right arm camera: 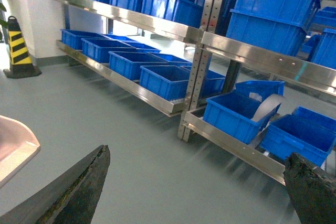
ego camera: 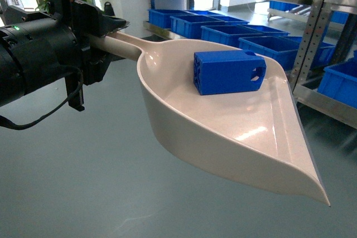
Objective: Place part in tray to right shelf
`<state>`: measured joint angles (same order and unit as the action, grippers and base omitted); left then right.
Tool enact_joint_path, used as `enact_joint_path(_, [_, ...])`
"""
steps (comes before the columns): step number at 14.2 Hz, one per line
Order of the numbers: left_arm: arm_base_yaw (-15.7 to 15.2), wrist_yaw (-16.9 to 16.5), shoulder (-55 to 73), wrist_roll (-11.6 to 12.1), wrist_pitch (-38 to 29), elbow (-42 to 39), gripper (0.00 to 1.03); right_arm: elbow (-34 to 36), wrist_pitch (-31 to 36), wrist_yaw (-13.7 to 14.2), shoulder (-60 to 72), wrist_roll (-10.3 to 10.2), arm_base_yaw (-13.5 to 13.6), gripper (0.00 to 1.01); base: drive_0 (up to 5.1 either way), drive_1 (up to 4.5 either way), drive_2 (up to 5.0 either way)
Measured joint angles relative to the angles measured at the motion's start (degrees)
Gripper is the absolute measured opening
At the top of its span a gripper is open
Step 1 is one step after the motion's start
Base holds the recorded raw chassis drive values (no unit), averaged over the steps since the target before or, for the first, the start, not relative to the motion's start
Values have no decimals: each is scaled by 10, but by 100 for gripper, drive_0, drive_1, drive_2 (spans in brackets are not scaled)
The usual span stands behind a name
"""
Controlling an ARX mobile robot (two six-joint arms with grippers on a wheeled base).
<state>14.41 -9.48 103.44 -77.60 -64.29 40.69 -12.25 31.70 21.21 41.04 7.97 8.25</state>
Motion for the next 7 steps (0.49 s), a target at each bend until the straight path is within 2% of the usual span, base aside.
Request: enact_joint_path(7, [1, 0, 0, 0, 0, 0, 12, 0, 0, 0, 0, 0, 0, 98, -163, -163, -163])
